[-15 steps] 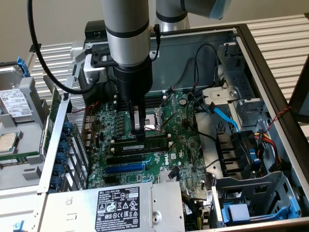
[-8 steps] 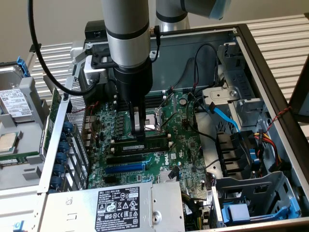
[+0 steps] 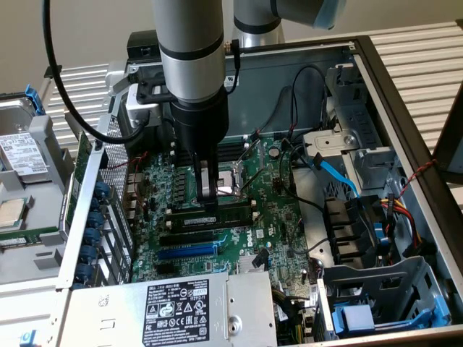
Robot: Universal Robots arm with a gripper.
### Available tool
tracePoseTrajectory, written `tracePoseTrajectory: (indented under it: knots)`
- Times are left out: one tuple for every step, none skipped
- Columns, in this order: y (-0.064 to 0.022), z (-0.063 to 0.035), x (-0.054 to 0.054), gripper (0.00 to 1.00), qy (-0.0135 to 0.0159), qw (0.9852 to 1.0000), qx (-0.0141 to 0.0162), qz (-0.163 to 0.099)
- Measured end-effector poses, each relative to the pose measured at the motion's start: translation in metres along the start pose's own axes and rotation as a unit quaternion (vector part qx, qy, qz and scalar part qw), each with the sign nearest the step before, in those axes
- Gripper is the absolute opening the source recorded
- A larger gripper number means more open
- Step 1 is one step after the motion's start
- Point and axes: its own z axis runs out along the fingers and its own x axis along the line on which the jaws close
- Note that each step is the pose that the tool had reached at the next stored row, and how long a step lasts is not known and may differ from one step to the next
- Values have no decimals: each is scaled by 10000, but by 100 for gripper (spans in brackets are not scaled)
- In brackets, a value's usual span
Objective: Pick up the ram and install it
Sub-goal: 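Press down the ram until it locks into place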
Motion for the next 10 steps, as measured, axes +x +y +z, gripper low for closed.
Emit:
tracePoseTrajectory:
  knots:
    - [0,1,0,11,0,10000,0,0]
    - [1,2,0,11,0,10000,0,0]
    - [1,3,0,11,0,10000,0,0]
    - [1,4,0,11,0,10000,0,0]
    - [1,4,0,11,0,10000,0,0]
    - [1,4,0,11,0,10000,0,0]
    - [1,5,0,11,0,10000,0,0]
    - [1,5,1,11,-1,10000,1,0]
    - [2,6,3,11,-1,10000,1,1]
    - [2,6,6,11,-1,10000,1,1]
